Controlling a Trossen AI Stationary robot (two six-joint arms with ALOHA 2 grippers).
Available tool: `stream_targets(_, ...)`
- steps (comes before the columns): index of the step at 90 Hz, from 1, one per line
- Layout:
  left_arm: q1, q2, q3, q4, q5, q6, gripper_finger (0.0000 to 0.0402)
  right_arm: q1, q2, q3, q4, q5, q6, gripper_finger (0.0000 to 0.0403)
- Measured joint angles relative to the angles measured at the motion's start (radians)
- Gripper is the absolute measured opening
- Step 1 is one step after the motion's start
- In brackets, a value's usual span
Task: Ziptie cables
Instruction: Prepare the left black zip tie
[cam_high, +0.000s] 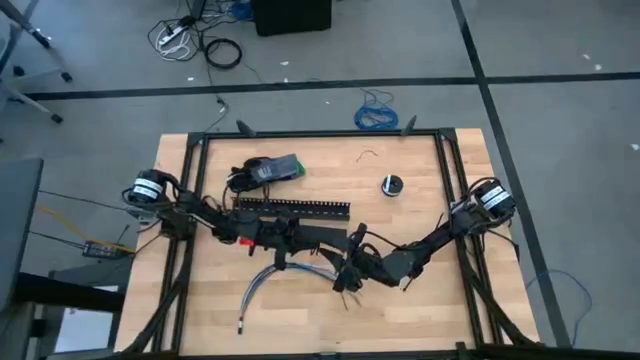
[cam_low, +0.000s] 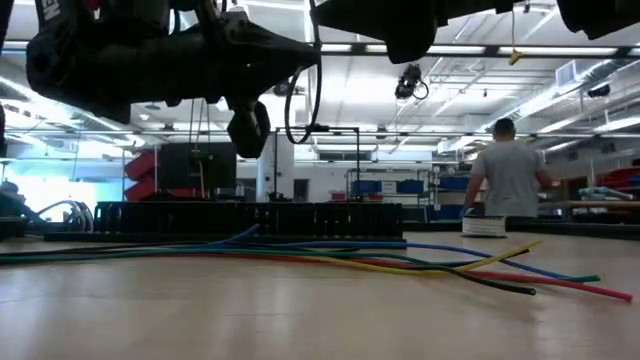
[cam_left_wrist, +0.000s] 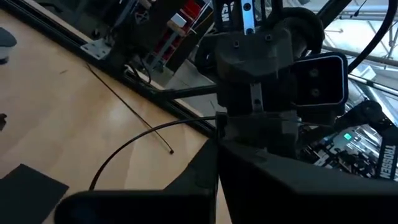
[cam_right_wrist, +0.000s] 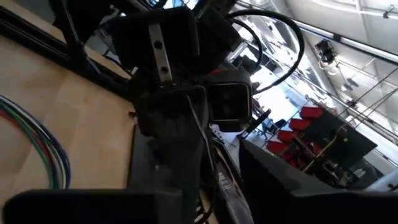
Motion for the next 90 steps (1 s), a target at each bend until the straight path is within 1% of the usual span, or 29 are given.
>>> stream_targets(9, 0.0, 0.0, 0.0, 0.0, 0.0, 0.0, 0.0, 0.0, 0.0, 0.0, -0.013, -0.057, 0.031, 0.0063)
stream_targets(19, 0.0, 0.0, 0.0, 0.0, 0.0, 0.0, 0.0, 0.0, 0.0, 0.0, -0.028, -0.105, 0.038, 0.0048)
stream_targets(33, 0.0, 0.0, 0.0, -0.002, 0.0, -0.001, 0.0, -0.004, 0.0, 0.0, -0.029, -0.09, 0.051, 0.0037)
stream_targets(46, 0.0, 0.0, 0.0, -0.005, 0.0, -0.001, 0.0, -0.008, 0.0, 0.0, -0.028, -0.081, 0.049, 0.0005)
stream_targets(90, -0.001, 0.0, 0.0, -0.009, -0.004, -0.001, 0.0, -0.007, 0.0, 0.0, -0.008, -0.097, 0.044, 0.0)
